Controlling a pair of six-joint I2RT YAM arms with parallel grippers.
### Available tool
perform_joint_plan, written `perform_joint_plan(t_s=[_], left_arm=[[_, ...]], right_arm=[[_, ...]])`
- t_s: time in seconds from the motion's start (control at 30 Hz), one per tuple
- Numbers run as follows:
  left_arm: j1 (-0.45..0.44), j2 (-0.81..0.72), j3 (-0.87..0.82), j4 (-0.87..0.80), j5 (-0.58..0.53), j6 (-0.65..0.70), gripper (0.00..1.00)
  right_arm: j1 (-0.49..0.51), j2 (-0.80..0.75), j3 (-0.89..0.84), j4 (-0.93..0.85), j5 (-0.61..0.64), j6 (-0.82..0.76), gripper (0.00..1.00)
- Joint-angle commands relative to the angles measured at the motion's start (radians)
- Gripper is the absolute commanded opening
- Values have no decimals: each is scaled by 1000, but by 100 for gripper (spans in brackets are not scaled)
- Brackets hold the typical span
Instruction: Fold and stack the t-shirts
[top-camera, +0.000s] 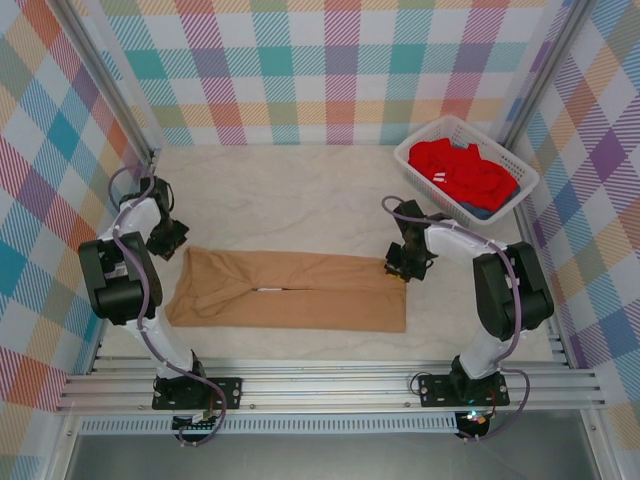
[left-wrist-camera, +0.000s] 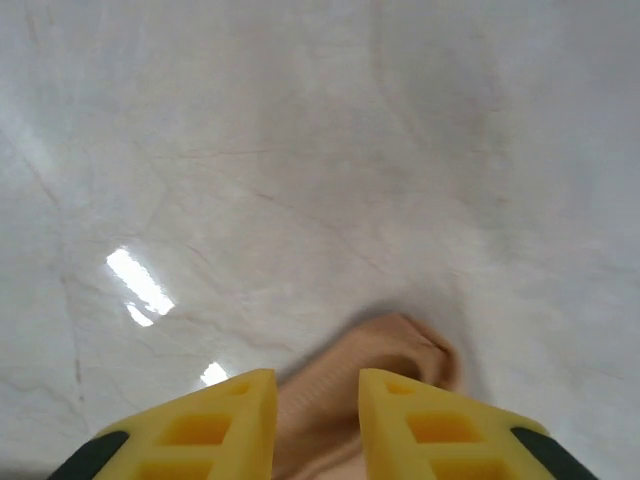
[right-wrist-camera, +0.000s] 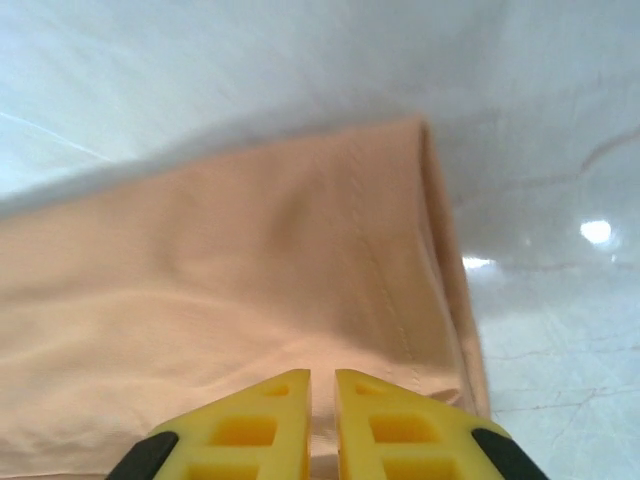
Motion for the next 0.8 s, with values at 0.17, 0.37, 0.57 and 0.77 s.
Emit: perform_joint_plan(t_s=[0.17, 0.37, 0.57, 0.77], left_arm=[[-6, 20, -25, 62, 148, 17, 33], [-12, 50, -58, 138, 224, 3, 33], [-29, 71, -61, 150, 235, -1, 25], [-27, 96, -43, 136, 184, 24, 2]], right_arm=[[-58, 57, 63, 36, -57, 46, 18], [-64, 112, 88, 43, -46, 54, 18], [-78, 163, 107, 38, -19, 55, 16], [-80, 185, 147, -7, 26, 20, 14]])
